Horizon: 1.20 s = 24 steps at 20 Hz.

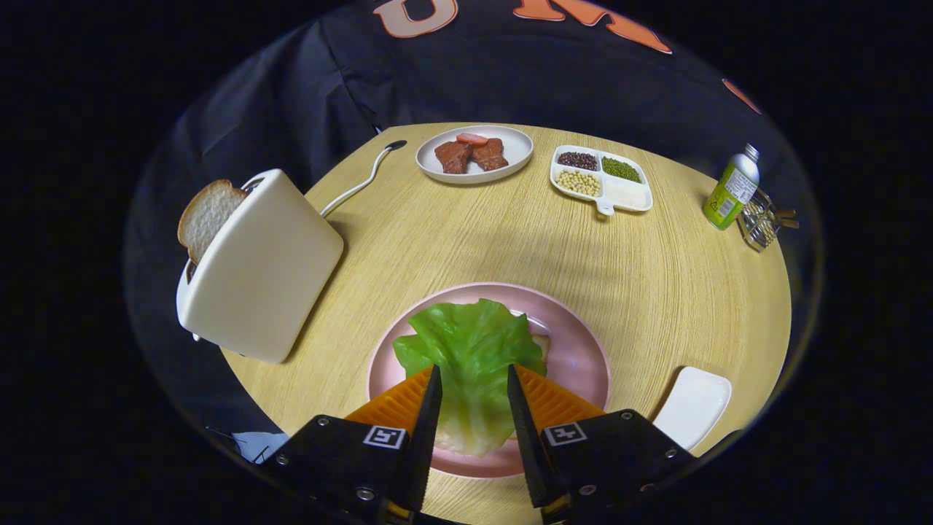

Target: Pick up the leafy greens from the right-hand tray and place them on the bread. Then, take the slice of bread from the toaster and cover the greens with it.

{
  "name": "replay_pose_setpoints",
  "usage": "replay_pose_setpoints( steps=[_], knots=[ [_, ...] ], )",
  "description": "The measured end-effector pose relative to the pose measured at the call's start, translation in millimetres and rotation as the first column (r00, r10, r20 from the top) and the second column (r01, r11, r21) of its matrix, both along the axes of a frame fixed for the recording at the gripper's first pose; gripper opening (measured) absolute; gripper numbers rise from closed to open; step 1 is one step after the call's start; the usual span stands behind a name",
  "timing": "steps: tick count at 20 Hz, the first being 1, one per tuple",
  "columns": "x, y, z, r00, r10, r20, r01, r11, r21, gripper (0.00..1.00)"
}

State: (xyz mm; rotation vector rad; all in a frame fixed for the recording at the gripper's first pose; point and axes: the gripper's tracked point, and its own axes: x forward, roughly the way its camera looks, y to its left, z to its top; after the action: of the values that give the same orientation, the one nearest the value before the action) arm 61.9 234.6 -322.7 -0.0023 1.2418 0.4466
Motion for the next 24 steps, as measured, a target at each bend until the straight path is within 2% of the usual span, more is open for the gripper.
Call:
replay_pose_setpoints(
  steps=[3, 6, 10, 14, 19, 24],
  knots=[
    [7.6, 8.4, 33.6, 0.998, 0.006, 0.057, -0.007, 1.0, 0.014, 0.62],
    [8.9, 30.6, 68.4, 0.996, 0.015, 0.089, -0.019, 0.999, 0.047, 0.78],
    [10.6, 60.2, 104.0, 0.994, 0.033, 0.1, -0.04, 0.997, 0.066, 0.93],
    [22.2, 95.9, 132.8, 0.995, 0.017, 0.099, -0.026, 0.996, 0.088, 0.97],
    [25.0, 146.0, 163.8, 0.993, 0.06, 0.097, -0.07, 0.993, 0.1, 0.98],
    [23.3, 187.2, 174.7, 0.996, 0.071, 0.054, -0.077, 0.99, 0.119, 0.98]
  ],
)
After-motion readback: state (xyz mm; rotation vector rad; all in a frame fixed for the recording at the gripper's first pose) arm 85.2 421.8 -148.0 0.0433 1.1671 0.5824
